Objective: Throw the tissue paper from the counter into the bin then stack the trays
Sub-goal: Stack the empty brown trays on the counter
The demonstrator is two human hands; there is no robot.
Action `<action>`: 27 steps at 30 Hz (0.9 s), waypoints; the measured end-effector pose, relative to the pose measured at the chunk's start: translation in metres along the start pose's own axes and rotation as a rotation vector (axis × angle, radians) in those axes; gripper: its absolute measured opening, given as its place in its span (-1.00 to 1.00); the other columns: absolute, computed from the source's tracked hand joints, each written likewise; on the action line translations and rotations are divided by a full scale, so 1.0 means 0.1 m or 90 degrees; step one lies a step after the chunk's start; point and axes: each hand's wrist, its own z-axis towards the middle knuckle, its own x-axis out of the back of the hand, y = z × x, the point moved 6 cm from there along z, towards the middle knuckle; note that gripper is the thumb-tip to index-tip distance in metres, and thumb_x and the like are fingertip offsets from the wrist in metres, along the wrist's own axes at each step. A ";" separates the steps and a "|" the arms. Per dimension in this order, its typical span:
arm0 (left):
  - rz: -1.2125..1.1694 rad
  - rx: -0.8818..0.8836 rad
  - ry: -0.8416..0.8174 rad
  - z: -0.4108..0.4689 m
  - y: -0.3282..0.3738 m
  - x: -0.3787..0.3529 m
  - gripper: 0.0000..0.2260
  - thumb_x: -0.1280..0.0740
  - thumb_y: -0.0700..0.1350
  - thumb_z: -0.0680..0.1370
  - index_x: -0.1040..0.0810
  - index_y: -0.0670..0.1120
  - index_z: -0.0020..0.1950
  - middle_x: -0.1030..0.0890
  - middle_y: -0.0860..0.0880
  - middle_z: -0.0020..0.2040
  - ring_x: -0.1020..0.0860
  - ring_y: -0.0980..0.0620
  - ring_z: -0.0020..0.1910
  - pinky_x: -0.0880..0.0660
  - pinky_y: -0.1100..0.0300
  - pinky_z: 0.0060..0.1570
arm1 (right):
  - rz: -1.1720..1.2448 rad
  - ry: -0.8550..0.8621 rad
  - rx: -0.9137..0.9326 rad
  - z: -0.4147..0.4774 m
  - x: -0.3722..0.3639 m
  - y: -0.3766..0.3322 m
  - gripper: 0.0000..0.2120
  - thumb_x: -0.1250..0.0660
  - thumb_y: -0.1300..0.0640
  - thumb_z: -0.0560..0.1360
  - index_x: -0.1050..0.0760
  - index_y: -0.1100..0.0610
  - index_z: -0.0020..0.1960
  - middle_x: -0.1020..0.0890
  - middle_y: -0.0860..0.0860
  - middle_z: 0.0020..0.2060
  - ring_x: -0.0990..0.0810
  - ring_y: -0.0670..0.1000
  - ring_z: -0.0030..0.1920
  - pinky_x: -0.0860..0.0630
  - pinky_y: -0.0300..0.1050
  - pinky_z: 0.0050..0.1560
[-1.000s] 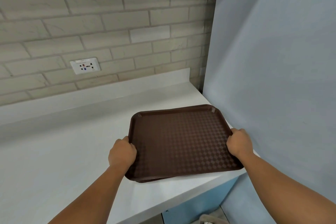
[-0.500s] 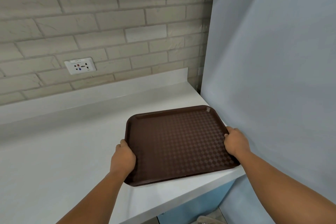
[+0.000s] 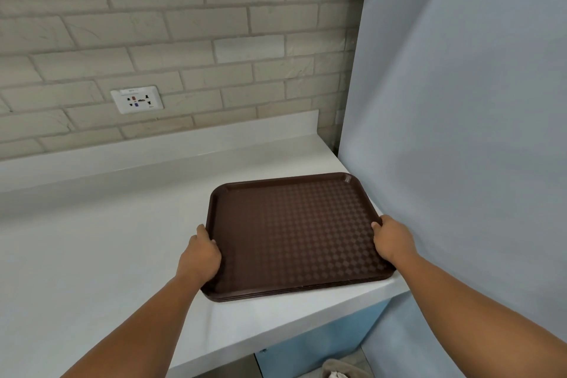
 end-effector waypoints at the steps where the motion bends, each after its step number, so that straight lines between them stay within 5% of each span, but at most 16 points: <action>1: -0.006 -0.008 0.004 -0.03 -0.02 0.00 -0.74 -0.08 -0.14 0.61 -0.28 -0.13 0.29 -0.52 -0.18 0.04 -0.54 -0.17 -0.09 -0.50 -0.06 -0.03 | 0.023 0.028 -0.003 -0.06 -0.01 0.03 -0.74 -0.12 0.06 0.65 -0.51 0.18 0.12 -0.64 0.12 -0.05 -0.49 0.05 -0.18 -0.43 -0.11 -0.11; 7: 0.002 -0.050 0.067 -0.24 -0.06 0.02 -0.73 -0.07 -0.18 0.63 -0.30 -0.13 0.33 -0.47 -0.10 -0.08 -0.50 -0.09 -0.20 -0.45 0.03 -0.17 | 0.052 0.146 -0.018 -0.35 -0.10 0.12 -0.77 -0.15 0.12 0.60 -0.57 0.15 0.04 -0.59 0.02 -0.17 -0.52 0.00 -0.24 -0.50 -0.13 -0.17; 27: -0.048 0.006 0.118 0.82 -0.07 0.08 -0.67 -0.05 -0.17 0.65 -0.28 -0.09 0.41 -0.47 -0.14 0.08 -0.47 -0.09 -0.16 -0.44 0.04 -0.13 | -0.035 0.092 0.030 0.93 -0.47 -0.61 -0.69 -0.08 0.05 0.65 -0.50 0.14 0.24 -0.58 0.12 0.00 -0.58 0.15 -0.05 -0.54 -0.02 -0.06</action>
